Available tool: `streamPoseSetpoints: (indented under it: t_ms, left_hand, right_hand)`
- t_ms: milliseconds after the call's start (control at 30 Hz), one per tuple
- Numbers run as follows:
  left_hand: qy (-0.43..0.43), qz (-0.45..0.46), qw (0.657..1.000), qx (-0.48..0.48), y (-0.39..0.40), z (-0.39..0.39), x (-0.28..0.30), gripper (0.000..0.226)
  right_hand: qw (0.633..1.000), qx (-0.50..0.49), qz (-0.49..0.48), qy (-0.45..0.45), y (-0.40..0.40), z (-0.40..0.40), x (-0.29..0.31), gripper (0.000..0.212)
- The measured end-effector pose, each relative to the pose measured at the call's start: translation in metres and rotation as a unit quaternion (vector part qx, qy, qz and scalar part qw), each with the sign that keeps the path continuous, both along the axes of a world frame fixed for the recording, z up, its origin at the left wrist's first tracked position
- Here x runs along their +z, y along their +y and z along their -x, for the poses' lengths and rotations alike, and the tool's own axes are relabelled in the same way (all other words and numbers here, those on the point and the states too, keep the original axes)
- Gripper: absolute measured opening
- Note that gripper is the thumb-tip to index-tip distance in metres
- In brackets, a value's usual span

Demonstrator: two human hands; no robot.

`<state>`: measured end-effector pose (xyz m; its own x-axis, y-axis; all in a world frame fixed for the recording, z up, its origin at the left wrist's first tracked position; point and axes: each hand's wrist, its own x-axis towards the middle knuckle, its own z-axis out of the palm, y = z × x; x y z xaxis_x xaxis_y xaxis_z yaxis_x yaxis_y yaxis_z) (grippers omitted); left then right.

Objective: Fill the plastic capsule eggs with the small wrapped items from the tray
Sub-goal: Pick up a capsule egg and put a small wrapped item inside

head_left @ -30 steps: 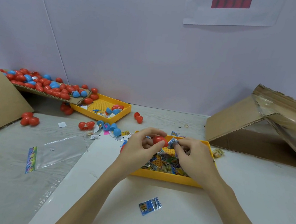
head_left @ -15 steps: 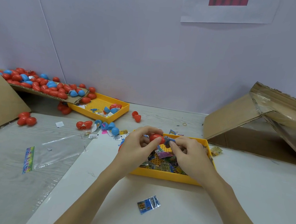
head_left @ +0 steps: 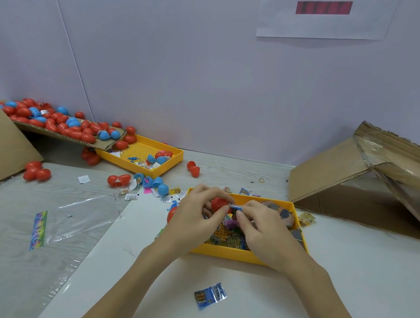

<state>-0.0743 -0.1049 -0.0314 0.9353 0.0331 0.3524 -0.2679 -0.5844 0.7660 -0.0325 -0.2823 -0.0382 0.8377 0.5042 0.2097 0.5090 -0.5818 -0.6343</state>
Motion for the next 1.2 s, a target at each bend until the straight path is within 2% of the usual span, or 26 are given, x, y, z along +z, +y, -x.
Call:
streamPoseSetpoints:
  t_ms: [67,167,300,467,733,833,933,1033,1200]
  left_hand:
    - [0.005,0.012,1.0,0.009,0.0,0.0,0.0,0.014]
    - [0.028,0.079,0.996,0.009,0.001,-0.001,0.003,0.012]
    - [0.063,0.17,0.983,-0.004,0.002,-0.001,0.006,0.012]
    - [0.081,0.242,0.967,-0.02,0.004,-0.001,0.009,0.019]
    - [0.111,0.341,0.931,-0.063,0.003,0.0,0.012,0.036]
    - [0.116,0.356,0.925,-0.068,0.004,-0.001,0.011,0.039]
    - [0.119,0.356,0.924,-0.071,0.005,-0.001,0.011,0.037]
    - [0.106,0.328,0.937,-0.059,0.005,-0.001,0.01,0.022]
    - [0.092,0.276,0.956,-0.03,0.004,-0.001,0.009,0.023]
  right_hand:
    - [1.0,0.001,-0.026,-0.013,0.001,0.002,0.001,0.029]
    - [0.994,-0.047,-0.089,-0.043,0.003,0.003,0.003,0.015]
    - [0.975,-0.092,-0.202,0.006,0.005,0.002,0.006,0.023]
    - [0.968,-0.069,-0.236,0.042,0.006,0.004,0.01,0.01]
    - [0.955,-0.081,-0.282,0.048,0.006,0.005,0.013,0.018]
    - [0.957,-0.068,-0.277,0.051,0.005,0.005,0.013,0.008]
    - [0.957,-0.057,-0.279,0.062,0.005,0.004,0.013,0.008]
    - [0.949,-0.064,-0.297,0.086,0.003,0.004,0.013,0.01]
    - [0.946,-0.06,-0.297,0.118,0.001,0.005,0.015,0.012]
